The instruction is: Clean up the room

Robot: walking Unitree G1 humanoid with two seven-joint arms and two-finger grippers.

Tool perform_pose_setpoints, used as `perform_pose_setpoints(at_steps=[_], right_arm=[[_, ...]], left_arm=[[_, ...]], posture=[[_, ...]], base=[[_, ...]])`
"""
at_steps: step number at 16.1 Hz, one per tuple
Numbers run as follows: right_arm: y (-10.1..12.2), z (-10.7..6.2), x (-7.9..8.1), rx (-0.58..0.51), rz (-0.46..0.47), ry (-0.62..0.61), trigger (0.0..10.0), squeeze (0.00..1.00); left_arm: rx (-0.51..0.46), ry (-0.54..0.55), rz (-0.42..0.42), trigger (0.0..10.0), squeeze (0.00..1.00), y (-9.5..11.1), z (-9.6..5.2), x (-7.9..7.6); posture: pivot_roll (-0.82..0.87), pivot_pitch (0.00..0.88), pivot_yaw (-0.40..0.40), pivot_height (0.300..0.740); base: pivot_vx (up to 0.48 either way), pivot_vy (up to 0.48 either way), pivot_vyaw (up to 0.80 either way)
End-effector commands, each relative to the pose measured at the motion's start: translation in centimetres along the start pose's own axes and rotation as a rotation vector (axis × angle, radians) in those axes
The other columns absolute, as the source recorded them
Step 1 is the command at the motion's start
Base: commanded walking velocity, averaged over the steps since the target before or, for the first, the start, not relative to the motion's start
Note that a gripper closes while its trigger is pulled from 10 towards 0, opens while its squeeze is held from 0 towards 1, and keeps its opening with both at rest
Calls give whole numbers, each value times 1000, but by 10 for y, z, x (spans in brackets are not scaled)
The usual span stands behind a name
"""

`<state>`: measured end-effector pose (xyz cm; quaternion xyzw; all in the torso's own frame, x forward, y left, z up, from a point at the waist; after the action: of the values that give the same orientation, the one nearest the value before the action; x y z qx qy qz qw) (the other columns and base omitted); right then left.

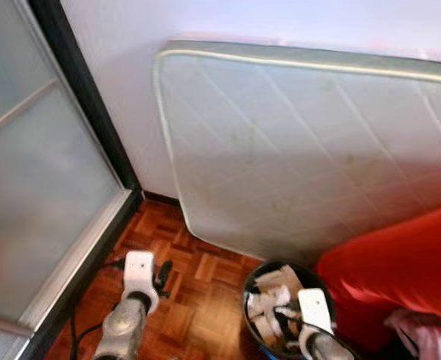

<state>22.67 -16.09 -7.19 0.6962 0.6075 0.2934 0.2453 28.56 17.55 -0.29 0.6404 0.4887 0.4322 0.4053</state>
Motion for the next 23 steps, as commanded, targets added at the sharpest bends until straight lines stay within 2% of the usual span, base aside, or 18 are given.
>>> perform_pose_setpoints(at_steps=[1,4,7,9,15,20,23], right_arm=[[0,0,-2,3,1,-1,10000,0],[0,-3,-18,-5,3,-8,10000,0],[-7,-9,-41,5,13,-25,10000,0],[-14,-12,-45,19,18,-31,10000,0],[-22,-11,-29,43,16,-15,10000,0],[-22,-11,-32,48,18,-14,10000,0],[-19,-10,-30,42,22,-11,10000,0]], left_arm=[[12,10,22,10000,0,-6,-4,4],[16,14,24,10000,0,-6,-5,5],[22,26,20,10000,0,-7,-5,6],[22,27,15,10000,0,-8,-5,6],[20,14,-11,10000,0,-9,-6,4],[11,11,-20,10000,0,-8,-6,4],[10,11,-19,10000,0,-7,-5,4]], posture=[[39,138,33,704],[39,128,34,704],[39,118,36,704],[37,107,36,704],[34,85,35,704],[35,76,34,704],[40,87,31,704]], base=[[0,-300,0],[0,-370,0],[0,0,0],[0,0,0],[0,0,0],[0,0,0],[283,0,0]])
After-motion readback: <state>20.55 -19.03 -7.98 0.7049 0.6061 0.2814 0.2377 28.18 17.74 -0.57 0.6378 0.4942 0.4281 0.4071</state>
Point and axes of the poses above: a point about 5 cm out from each wrist's last joint towards the gripper, its own z axis pointing out of the wrist towards the gripper, its own y axis along the axis of the wrist's last joint, x = y × z, the point moved 1 cm from there along z, pointing out of the wrist towards the gripper, and after that the axes turned 12 degrees about z, right-handed, at the moved point
